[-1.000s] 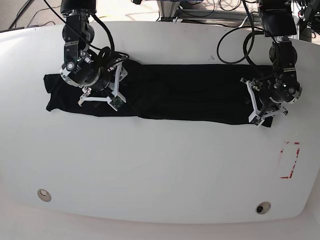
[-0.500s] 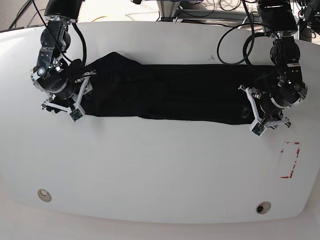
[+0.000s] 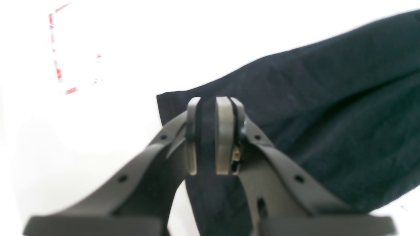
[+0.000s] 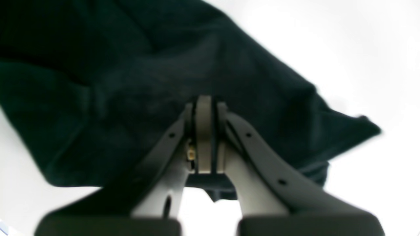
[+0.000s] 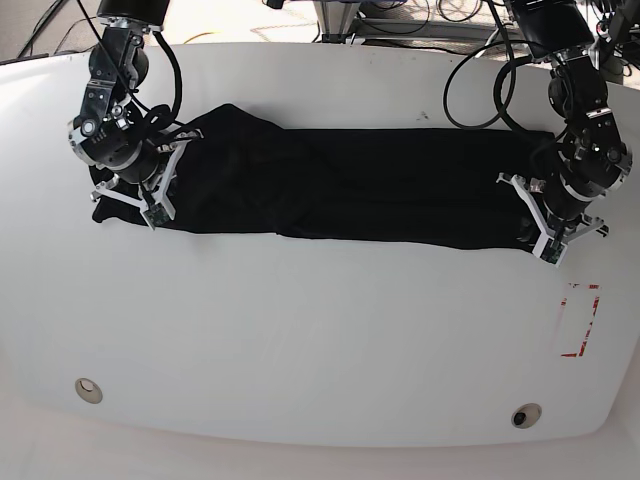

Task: Layout the t-shirt on the table in an organized manner, then fold the t-shirt properly

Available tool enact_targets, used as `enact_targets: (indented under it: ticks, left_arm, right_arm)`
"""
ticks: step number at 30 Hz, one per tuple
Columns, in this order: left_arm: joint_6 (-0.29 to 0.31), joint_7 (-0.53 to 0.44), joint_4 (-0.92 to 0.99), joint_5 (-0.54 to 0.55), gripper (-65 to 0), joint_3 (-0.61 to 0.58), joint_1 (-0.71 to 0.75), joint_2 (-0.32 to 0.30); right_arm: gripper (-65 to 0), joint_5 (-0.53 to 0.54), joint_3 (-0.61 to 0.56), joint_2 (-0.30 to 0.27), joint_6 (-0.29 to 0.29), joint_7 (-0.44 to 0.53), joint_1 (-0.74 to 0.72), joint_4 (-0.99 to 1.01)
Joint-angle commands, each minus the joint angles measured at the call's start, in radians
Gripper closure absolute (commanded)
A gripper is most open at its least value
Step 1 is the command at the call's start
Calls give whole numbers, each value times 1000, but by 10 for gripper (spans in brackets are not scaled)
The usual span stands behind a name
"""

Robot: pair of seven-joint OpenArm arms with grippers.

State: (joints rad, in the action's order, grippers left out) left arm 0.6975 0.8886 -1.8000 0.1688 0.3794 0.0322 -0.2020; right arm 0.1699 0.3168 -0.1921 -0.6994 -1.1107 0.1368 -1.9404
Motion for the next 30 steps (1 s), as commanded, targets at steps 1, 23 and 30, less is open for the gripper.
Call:
enact_targets:
  ticks: [1, 23, 30]
  left_arm:
    - [1, -35, -14, -15, -58, 2, -13, -6]
    - [1, -38, 108, -39, -60, 2, -4, -9]
    - [1, -38, 133, -39, -61, -1, -5, -11]
  right_arm:
    - [-25, 12, 3, -2, 1, 30, -16, -11]
    - [-25, 12, 81, -96, 1, 157, -42, 181]
    - [-27, 13, 103, -120, 1, 146, -39, 180]
